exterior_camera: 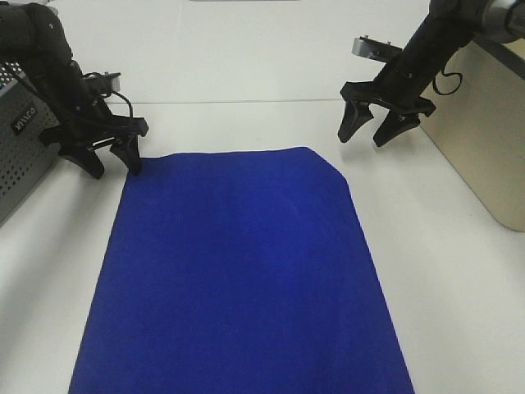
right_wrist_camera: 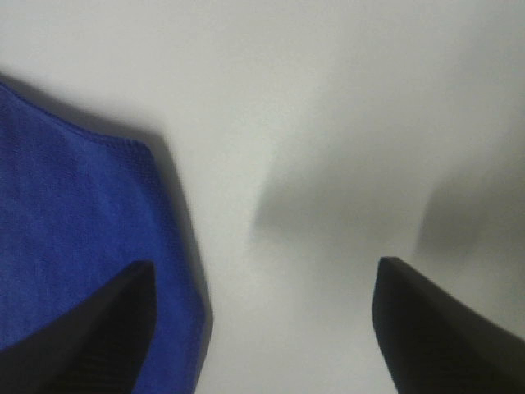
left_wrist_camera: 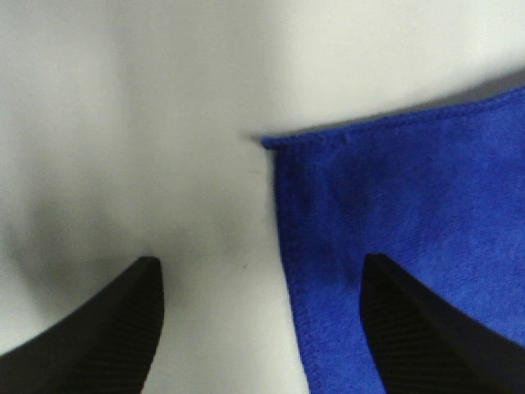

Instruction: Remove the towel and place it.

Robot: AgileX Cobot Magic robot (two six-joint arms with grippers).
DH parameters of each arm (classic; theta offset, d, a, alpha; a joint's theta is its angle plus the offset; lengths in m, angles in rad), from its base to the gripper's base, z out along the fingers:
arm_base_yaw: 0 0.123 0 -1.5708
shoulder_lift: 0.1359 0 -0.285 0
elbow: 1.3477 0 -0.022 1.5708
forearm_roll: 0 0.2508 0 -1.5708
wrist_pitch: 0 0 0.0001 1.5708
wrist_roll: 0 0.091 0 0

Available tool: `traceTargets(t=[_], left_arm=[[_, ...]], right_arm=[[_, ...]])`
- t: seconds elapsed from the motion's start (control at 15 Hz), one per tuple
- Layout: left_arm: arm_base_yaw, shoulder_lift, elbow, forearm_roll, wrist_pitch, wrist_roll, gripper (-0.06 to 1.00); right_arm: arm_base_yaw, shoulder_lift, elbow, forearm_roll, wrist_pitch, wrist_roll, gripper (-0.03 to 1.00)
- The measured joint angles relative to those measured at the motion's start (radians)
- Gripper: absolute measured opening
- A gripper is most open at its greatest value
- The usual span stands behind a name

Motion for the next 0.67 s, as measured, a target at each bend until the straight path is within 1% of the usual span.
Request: traceTargets(t=[0.33,0.67], left_arm=[[0.0,0.006,-0.004,-0.024,-0.002,0.037,0.65],[0.0,0.006,-0.005,-0.033,-0.015,0.045,0.65]], right_arm=[[0.0,0.05,-0.004,0.013,0.001,-0.009,0.72],[0.0,0.058,-0.009,0.046,0.001,-0.011,0.72]])
